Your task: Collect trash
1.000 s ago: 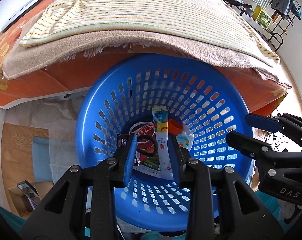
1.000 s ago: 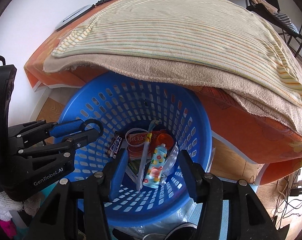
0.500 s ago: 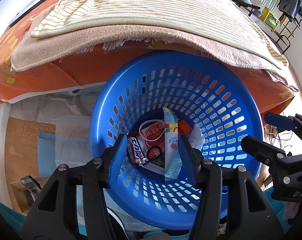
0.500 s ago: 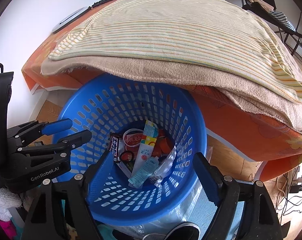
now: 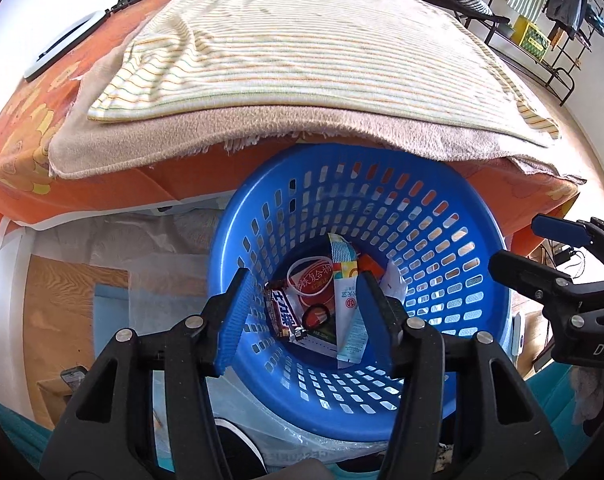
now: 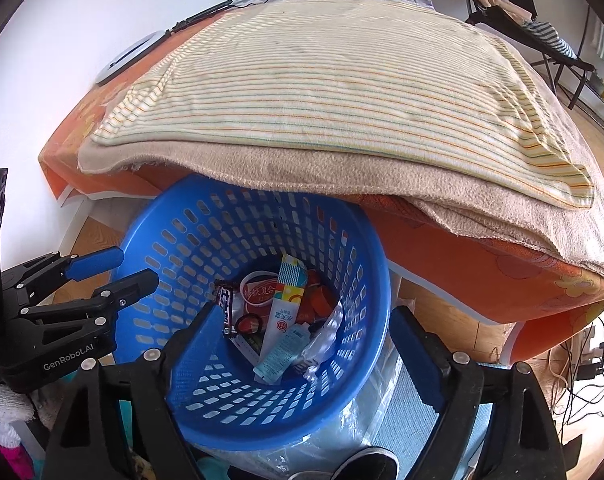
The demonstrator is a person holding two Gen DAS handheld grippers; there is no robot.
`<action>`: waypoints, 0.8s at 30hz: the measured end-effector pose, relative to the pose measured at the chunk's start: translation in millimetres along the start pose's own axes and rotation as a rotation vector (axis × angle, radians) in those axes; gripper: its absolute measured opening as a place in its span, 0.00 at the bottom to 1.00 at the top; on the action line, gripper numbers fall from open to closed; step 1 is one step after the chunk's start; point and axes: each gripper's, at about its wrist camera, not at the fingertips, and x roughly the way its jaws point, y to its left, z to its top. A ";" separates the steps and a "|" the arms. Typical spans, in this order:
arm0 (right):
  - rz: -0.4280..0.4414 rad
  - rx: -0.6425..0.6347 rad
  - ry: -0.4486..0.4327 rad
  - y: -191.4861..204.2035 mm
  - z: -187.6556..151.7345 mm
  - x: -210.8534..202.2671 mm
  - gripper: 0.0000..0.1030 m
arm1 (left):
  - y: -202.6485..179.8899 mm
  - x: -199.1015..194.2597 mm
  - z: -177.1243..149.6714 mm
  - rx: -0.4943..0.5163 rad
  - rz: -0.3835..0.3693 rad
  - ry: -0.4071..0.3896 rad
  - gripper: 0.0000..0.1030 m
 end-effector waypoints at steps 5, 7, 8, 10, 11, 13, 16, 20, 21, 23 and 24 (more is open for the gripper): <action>-0.022 -0.014 -0.036 4.0 2.8 -14.4 0.85 | -2.2 -11.3 5.7 0.004 0.000 -0.008 0.53; -0.021 -0.018 -0.049 5.6 4.1 -19.9 0.85 | -3.8 -17.3 7.5 0.011 0.006 -0.021 0.53; -0.017 -0.021 -0.056 6.4 4.3 -22.9 0.85 | -4.8 -20.5 8.8 0.017 0.010 -0.027 0.53; -0.016 -0.027 -0.070 7.8 6.1 -28.4 0.85 | -6.8 -27.5 11.2 0.030 0.018 -0.046 0.53; -0.015 -0.028 -0.077 8.3 7.0 -31.2 0.85 | -7.2 -31.6 12.5 0.035 0.020 -0.057 0.54; -0.004 -0.028 -0.090 7.9 9.6 -36.9 0.85 | -7.5 -39.3 15.4 0.042 0.021 -0.078 0.63; 0.002 -0.025 -0.115 5.9 14.4 -45.2 0.85 | -7.2 -49.9 21.1 0.042 0.021 -0.109 0.67; 0.015 -0.017 -0.143 2.5 20.5 -54.0 0.85 | -6.3 -59.6 29.8 0.041 0.019 -0.126 0.69; 0.018 -0.014 -0.148 1.6 22.3 -55.5 0.85 | -6.7 -62.0 31.3 0.045 0.023 -0.136 0.70; 0.026 -0.007 -0.154 -0.3 25.2 -58.1 0.85 | -7.7 -66.7 35.4 0.054 0.023 -0.150 0.76; 0.029 -0.005 -0.158 -1.7 26.9 -59.5 0.85 | -8.4 -69.0 38.0 0.058 0.019 -0.156 0.76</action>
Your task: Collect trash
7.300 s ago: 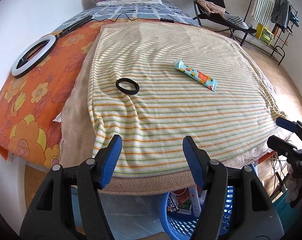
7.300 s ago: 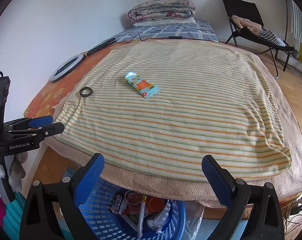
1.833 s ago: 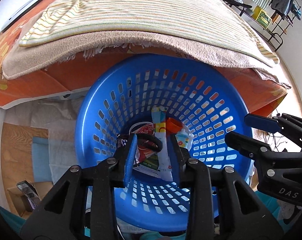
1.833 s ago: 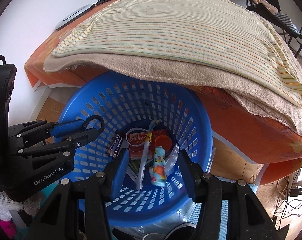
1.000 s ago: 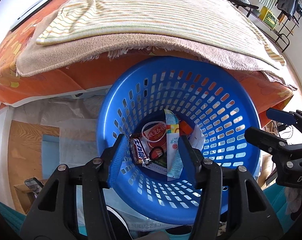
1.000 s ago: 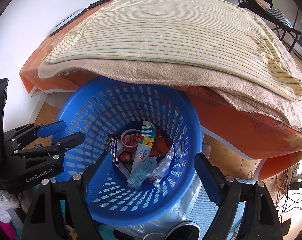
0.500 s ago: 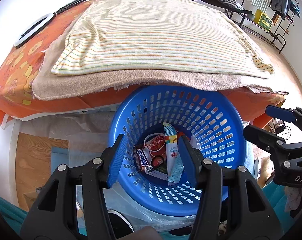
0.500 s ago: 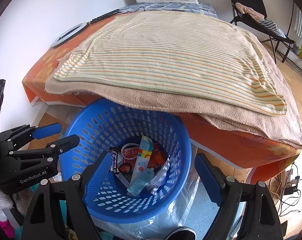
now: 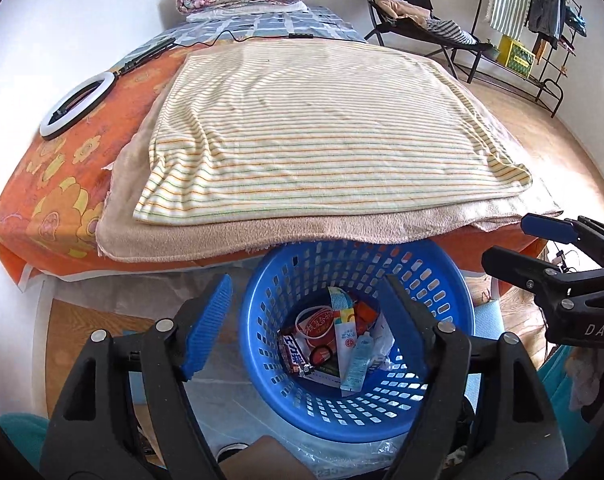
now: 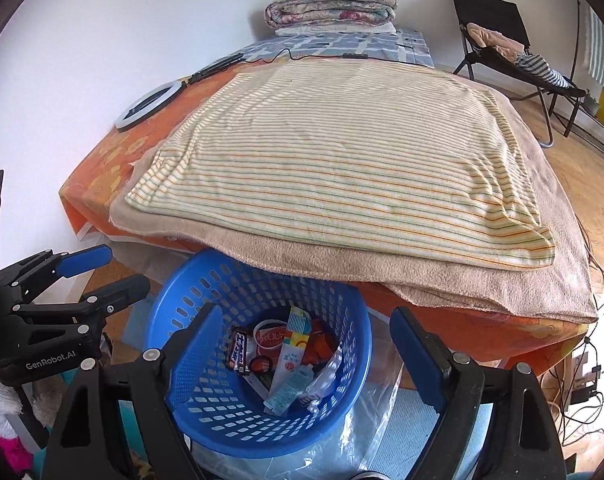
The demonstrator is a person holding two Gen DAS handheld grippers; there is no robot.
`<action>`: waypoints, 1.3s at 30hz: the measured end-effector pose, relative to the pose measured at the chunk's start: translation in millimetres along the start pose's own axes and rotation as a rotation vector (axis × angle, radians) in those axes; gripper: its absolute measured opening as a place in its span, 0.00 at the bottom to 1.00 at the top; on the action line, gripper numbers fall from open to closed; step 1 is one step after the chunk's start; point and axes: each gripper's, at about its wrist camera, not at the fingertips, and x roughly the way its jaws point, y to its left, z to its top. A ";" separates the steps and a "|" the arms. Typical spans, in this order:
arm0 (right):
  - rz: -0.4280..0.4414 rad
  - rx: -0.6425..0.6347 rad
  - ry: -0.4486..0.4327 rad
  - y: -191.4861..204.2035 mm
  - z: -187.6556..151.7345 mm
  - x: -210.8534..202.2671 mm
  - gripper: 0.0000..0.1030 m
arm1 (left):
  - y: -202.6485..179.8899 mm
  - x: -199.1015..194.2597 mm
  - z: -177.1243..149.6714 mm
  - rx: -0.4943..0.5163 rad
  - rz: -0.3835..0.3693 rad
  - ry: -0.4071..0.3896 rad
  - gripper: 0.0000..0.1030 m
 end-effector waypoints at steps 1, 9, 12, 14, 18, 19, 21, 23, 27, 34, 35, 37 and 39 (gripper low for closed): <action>0.003 0.002 -0.004 -0.8 2.1 -1.0 0.85 | -0.7 -1.8 3.5 0.003 -0.004 -0.005 0.76; 0.007 -0.001 -0.062 -5.7 31.2 -17.6 0.85 | 1.3 -22.9 51.7 0.018 -0.028 -0.084 0.80; 0.002 -0.013 -0.100 -5.6 48.4 -26.8 0.85 | 4.5 -34.4 75.8 0.026 -0.037 -0.123 0.86; -0.002 -0.028 -0.126 -5.9 61.1 -32.0 0.85 | 7.4 -42.5 92.0 0.023 -0.039 -0.149 0.88; -0.002 -0.040 -0.172 -7.7 86.2 -39.9 0.98 | 12.7 -55.3 120.0 0.020 -0.050 -0.196 0.93; 0.000 -0.038 -0.194 -8.4 91.3 -42.4 1.00 | 13.4 -57.9 125.7 0.024 -0.050 -0.205 0.94; 0.006 -0.043 -0.217 -8.8 101.9 -45.2 1.00 | 13.8 -62.2 135.9 0.035 -0.049 -0.221 0.94; 0.007 -0.049 -0.233 -8.1 112.5 -46.6 1.00 | 13.9 -65.0 144.4 0.043 -0.052 -0.233 0.94; 0.018 -0.048 -0.257 -7.6 127.7 -47.2 1.00 | 15.4 -64.7 152.7 0.045 -0.063 -0.243 0.94; 0.031 -0.024 -0.280 -14.3 136.2 -39.5 1.00 | 22.2 -45.6 151.7 0.033 -0.047 -0.241 0.94; 0.026 -0.021 -0.279 -15.8 136.0 -36.6 1.00 | 24.0 -40.5 150.9 0.028 -0.041 -0.232 0.94; 0.017 -0.015 -0.268 -19.5 136.7 -29.5 1.00 | 25.7 -31.1 148.2 0.022 -0.026 -0.217 0.94; 0.016 -0.012 -0.257 -23.7 137.6 -23.6 1.00 | 26.8 -22.4 147.6 0.020 -0.011 -0.196 0.94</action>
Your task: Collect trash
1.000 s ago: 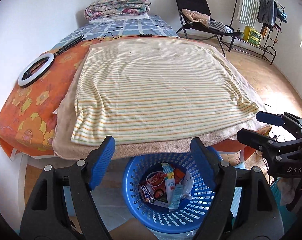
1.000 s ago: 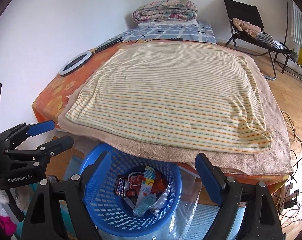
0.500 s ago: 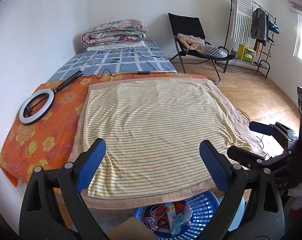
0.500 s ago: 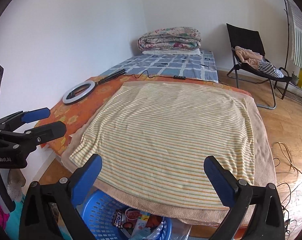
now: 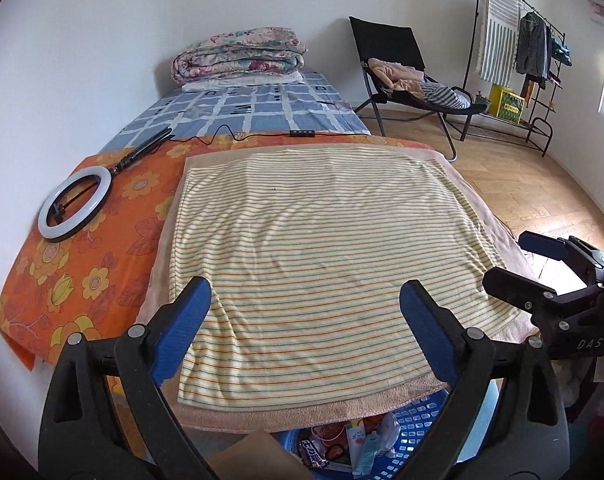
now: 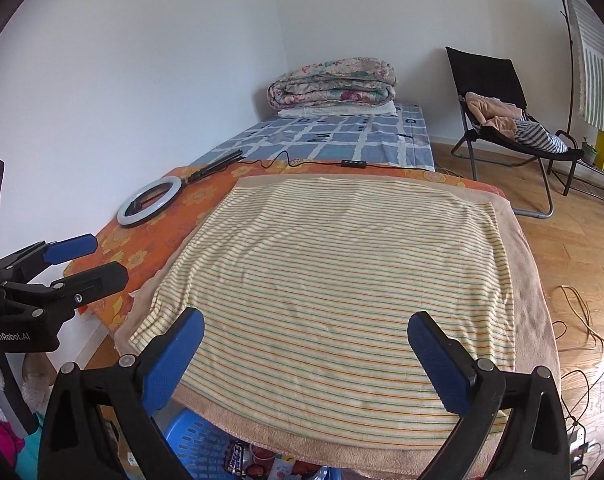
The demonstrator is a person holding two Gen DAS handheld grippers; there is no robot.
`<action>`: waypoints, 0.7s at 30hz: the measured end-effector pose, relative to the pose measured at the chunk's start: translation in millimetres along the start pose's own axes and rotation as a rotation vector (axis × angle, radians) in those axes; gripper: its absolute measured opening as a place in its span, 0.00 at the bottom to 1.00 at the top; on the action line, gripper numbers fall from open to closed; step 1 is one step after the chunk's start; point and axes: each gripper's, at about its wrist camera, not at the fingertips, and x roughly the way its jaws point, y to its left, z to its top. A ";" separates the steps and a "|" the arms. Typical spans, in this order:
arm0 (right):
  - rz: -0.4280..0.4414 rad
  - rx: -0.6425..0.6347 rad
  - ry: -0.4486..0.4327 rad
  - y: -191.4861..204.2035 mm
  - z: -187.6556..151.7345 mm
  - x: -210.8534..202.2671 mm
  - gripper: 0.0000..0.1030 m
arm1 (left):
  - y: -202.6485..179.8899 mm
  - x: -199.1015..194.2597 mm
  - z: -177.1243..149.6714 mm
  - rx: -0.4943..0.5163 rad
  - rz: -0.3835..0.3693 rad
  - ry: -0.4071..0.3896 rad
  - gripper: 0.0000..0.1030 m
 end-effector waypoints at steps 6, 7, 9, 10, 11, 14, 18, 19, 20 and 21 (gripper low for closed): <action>0.021 0.042 0.025 -8.7 -2.4 9.6 1.00 | -0.9 3.7 -0.6 -0.013 -0.008 -0.001 0.94; 0.026 0.050 0.027 -9.6 -2.6 10.1 1.00 | -2.0 3.6 -0.2 -0.010 -0.004 -0.004 0.95; 0.026 0.058 0.024 -10.1 -3.2 9.7 1.00 | -2.9 4.0 -0.4 -0.010 -0.006 -0.001 0.95; 0.022 0.059 0.023 -10.2 -3.1 10.4 1.00 | -3.4 4.6 -0.6 -0.013 -0.010 0.004 0.95; 0.019 0.060 0.022 -10.6 -2.9 10.5 1.00 | -3.6 5.8 -0.4 -0.016 -0.013 0.008 0.95; 0.016 0.071 0.020 -12.1 -2.9 9.6 1.00 | -4.1 8.1 -0.9 -0.023 -0.017 0.016 0.95; 0.007 0.076 0.020 -13.2 -3.0 8.7 1.00 | -3.3 9.6 -1.4 -0.035 -0.017 0.019 0.95; 0.004 0.075 0.019 -13.4 -2.9 8.2 1.00 | -2.8 9.4 -1.4 -0.036 -0.014 0.017 0.95; 0.000 0.075 0.018 -13.5 -2.7 7.9 1.00 | -2.2 9.7 -1.3 -0.037 -0.012 0.016 0.95; -0.005 0.074 0.017 -13.7 -2.6 7.8 1.00 | -0.8 10.3 -1.2 -0.040 -0.010 0.016 0.95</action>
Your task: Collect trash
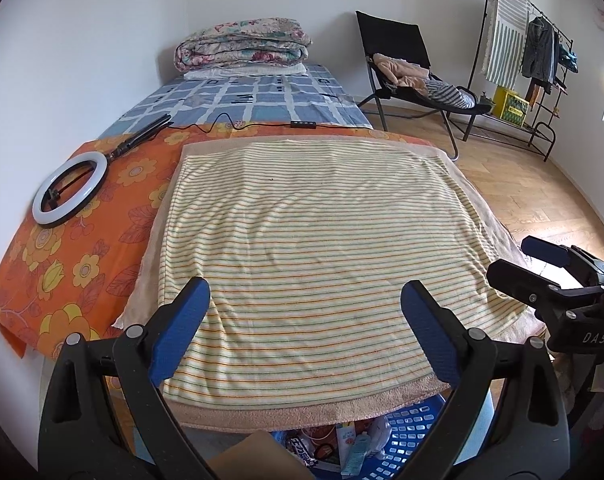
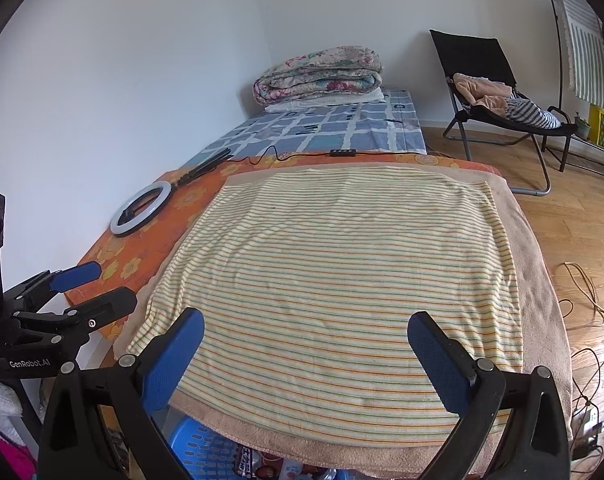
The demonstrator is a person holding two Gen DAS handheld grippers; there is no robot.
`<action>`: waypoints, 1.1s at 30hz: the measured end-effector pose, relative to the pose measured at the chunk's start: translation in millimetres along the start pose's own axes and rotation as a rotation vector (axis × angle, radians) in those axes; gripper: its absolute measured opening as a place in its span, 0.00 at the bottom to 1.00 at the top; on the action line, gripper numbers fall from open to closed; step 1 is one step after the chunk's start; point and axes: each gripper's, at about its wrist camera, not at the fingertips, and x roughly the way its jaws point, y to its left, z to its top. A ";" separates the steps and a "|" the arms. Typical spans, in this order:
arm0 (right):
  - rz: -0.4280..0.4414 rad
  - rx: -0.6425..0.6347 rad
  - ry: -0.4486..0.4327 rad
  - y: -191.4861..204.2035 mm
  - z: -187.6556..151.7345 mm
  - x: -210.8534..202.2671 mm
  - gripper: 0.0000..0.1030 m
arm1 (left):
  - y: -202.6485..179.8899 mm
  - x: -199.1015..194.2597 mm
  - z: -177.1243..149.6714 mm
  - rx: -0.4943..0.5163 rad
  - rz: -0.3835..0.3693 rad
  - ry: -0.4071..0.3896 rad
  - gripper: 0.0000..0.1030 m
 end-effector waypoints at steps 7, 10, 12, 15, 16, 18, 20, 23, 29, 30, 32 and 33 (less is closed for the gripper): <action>-0.015 0.000 0.009 0.1 -0.2 2.2 1.00 | 1.7 0.3 0.1 0.001 0.001 0.002 0.95; -0.026 -0.011 0.006 1.6 -0.6 1.6 1.00 | 0.9 0.0 0.1 -0.002 0.003 0.000 0.95; -0.030 -0.014 0.004 2.3 -0.5 1.5 1.00 | 1.8 0.6 0.1 -0.001 0.005 0.001 0.95; -0.034 -0.014 0.003 2.0 -0.6 1.5 1.00 | 2.7 0.8 0.1 -0.002 0.007 -0.001 0.95; -0.035 -0.015 0.003 2.0 -0.7 1.4 1.00 | 4.2 1.0 -0.1 -0.001 0.010 -0.001 0.95; -0.035 -0.015 0.002 1.8 -0.5 1.0 1.00 | 7.3 2.0 -0.8 -0.001 0.013 -0.002 0.95; -0.036 -0.017 -0.001 1.6 -0.1 0.5 1.00 | 9.5 3.0 -2.1 0.000 0.015 0.002 0.95; -0.037 -0.020 -0.001 1.9 -0.7 -0.1 1.00 | 10.0 4.3 -3.4 0.003 0.017 0.008 0.95; -0.038 -0.017 -0.001 2.1 -0.8 -0.6 1.00 | 8.0 4.5 -3.5 0.005 0.018 0.008 0.95; -0.036 -0.018 -0.001 2.1 -1.2 -0.3 1.00 | 8.3 4.6 -3.6 0.006 0.018 0.007 0.95; -0.037 -0.018 -0.002 2.1 -1.2 -0.4 1.00 | 8.0 4.7 -3.6 0.005 0.019 0.009 0.95; -0.037 -0.019 -0.001 2.1 -1.2 -0.5 1.00 | 7.6 4.4 -3.6 0.005 0.018 0.010 0.95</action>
